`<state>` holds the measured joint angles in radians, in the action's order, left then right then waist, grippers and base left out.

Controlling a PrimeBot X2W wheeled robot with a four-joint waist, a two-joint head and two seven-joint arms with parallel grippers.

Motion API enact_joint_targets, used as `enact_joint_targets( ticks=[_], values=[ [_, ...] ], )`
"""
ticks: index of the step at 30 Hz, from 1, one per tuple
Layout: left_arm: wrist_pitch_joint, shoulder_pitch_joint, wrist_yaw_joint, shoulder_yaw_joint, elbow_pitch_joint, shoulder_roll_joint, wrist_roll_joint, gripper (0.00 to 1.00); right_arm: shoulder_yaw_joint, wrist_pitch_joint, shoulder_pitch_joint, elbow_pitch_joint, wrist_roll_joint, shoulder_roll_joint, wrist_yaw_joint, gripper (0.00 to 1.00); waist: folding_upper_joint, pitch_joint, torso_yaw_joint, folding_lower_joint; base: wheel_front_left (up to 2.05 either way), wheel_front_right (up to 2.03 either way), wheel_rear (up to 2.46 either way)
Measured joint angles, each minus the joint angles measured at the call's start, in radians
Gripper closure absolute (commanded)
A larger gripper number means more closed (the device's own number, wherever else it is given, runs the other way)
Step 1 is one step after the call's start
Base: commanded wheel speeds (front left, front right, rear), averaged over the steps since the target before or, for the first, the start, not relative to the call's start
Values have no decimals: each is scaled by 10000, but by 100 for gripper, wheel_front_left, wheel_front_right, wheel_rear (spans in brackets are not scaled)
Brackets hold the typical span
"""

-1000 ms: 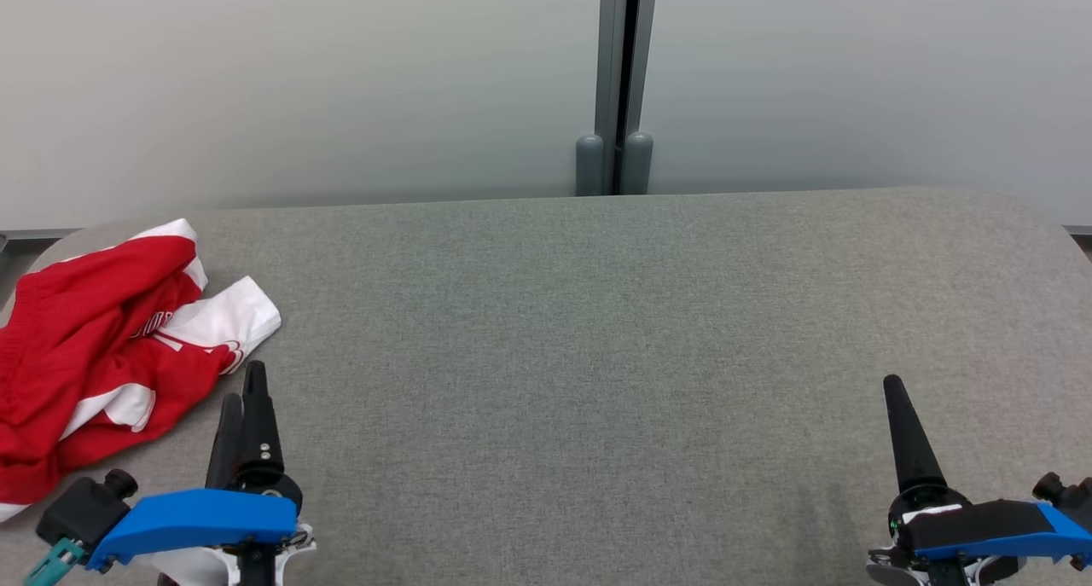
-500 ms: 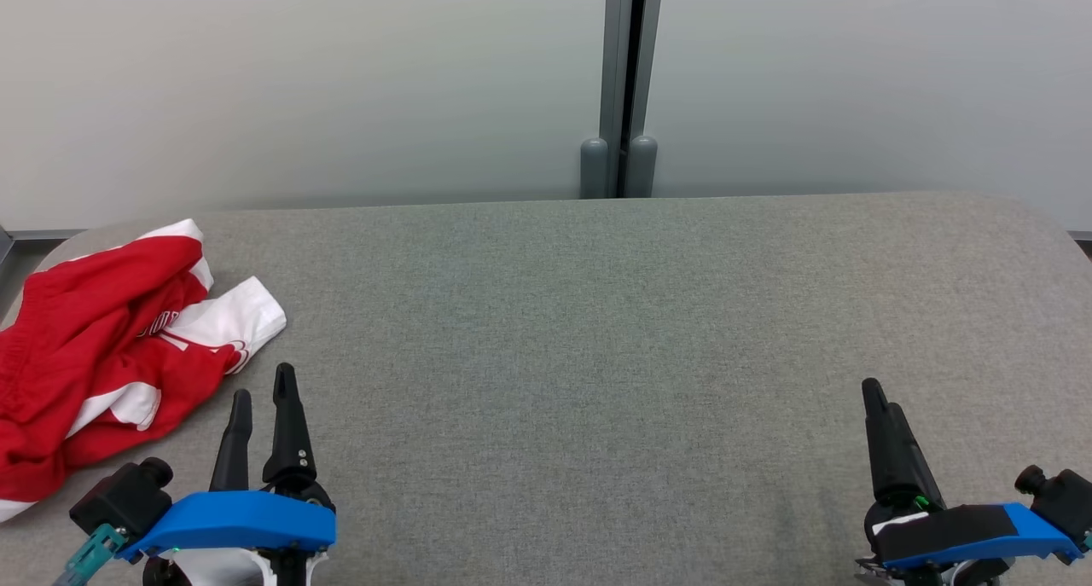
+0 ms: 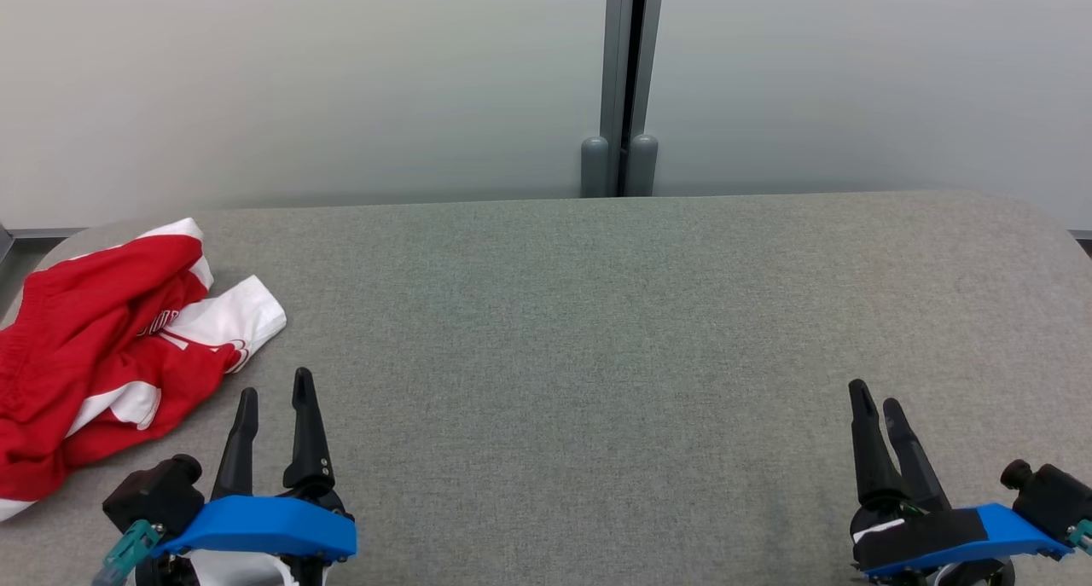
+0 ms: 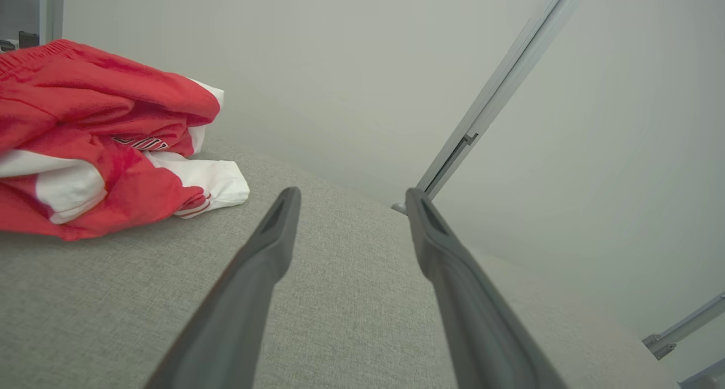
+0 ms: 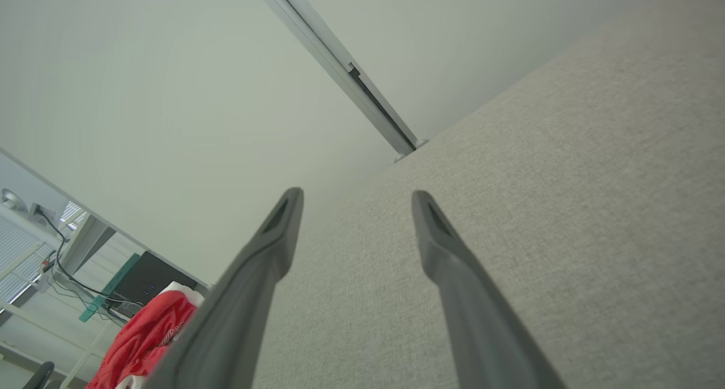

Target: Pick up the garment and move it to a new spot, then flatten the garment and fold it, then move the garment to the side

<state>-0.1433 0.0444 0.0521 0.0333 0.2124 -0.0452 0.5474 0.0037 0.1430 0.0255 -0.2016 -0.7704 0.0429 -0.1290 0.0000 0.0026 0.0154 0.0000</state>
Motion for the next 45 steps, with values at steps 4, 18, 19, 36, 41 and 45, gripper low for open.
enact_joint_targets(
  ticks=[4,18,19,36,41,45],
  values=[
    [-98,7,-2,48,44,-4,-447,0,27,96,0,-10,418,2,0,0,0,-5,6,0,0,0,0],
    [-437,32,-86,163,125,-15,-1885,0,169,441,-83,-86,1693,10,-2,0,0,-24,33,0,0,0,0],
    [-449,32,-88,173,130,-15,-1981,0,173,447,-83,-90,1768,10,-2,0,0,-26,35,0,0,0,0],
    [-800,41,-295,313,257,-29,-3471,0,245,796,-88,-107,3239,19,-2,0,0,-37,85,0,0,0,0],
    [-892,85,-349,339,332,-31,-3864,0,236,894,-88,-100,3680,23,-4,0,0,-24,114,0,0,0,0],
    [-966,114,-387,351,370,-35,-4155,0,236,980,-88,-88,4017,25,-4,0,0,-16,128,0,0,0,0]
  ],
)
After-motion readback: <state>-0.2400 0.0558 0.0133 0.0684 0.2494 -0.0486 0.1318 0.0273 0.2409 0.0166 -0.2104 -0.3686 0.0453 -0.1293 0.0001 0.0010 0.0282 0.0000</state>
